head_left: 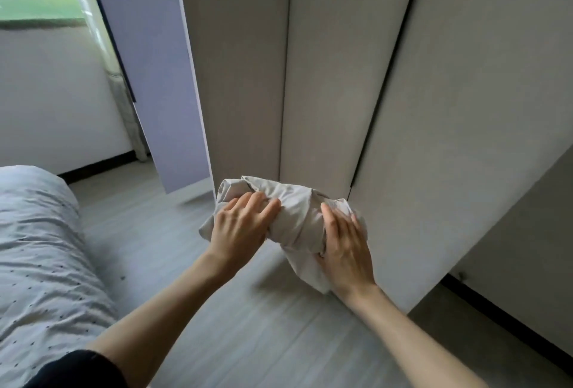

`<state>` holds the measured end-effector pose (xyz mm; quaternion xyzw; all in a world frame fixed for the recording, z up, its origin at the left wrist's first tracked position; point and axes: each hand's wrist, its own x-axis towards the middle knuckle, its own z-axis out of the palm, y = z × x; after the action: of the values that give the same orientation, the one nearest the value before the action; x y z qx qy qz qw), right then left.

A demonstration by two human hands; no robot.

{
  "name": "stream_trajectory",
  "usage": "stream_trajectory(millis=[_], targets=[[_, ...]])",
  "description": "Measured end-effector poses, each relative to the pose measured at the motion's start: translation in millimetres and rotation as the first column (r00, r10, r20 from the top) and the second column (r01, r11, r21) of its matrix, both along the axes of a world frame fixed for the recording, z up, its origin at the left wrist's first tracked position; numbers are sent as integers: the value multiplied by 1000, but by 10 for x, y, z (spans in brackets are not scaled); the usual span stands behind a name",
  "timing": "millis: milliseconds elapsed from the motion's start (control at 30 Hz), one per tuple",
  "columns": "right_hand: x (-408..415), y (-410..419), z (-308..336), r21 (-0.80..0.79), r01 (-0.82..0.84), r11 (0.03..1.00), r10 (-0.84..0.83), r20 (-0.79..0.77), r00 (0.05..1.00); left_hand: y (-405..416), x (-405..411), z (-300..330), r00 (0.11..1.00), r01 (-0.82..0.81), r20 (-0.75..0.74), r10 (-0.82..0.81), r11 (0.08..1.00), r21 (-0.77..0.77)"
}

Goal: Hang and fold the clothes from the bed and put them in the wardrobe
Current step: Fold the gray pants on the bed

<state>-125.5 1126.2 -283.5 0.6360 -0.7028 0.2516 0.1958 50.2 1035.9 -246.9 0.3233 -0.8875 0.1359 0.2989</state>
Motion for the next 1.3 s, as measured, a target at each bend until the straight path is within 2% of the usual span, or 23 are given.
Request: stream_trajectory(millis=[167, 400, 567, 733, 933, 1067, 1200, 1300], targets=[[248, -806, 203, -60, -150, 987, 143, -108, 984, -469, 386, -63, 983, -178, 57, 174, 982, 70], [1158, -1966, -65, 96, -324, 941, 335, -132, 933, -1395, 1414, -424, 945, -317, 127, 300, 937, 149], [2184, -2970, -261, 164, -421, 892, 441, -118, 890, -2143, 2401, -732, 881, -469, 190, 433, 854, 227], [2876, -3861, -335, 207, -510, 835, 542, -149, 827, -2794, 3104, -853, 820, -567, 249, 514, 790, 233], [3272, -5219, -287, 101, -567, 818, 575, -180, 798, -4008, 3493, -739, 797, -602, 199, 570, 780, 173], [3316, -6331, -135, -93, -567, 819, 539, -214, 814, -5140, 3554, -554, 782, -620, 107, 614, 784, 24], [3217, -7480, 295, -278, -494, 824, 451, -206, 869, -6392, 3433, -55, 824, -561, -4, 566, 816, -136], [3119, -7886, 571, -334, -459, 823, 395, -243, 886, -6902, 3341, 220, 853, -519, -58, 519, 827, -215]])
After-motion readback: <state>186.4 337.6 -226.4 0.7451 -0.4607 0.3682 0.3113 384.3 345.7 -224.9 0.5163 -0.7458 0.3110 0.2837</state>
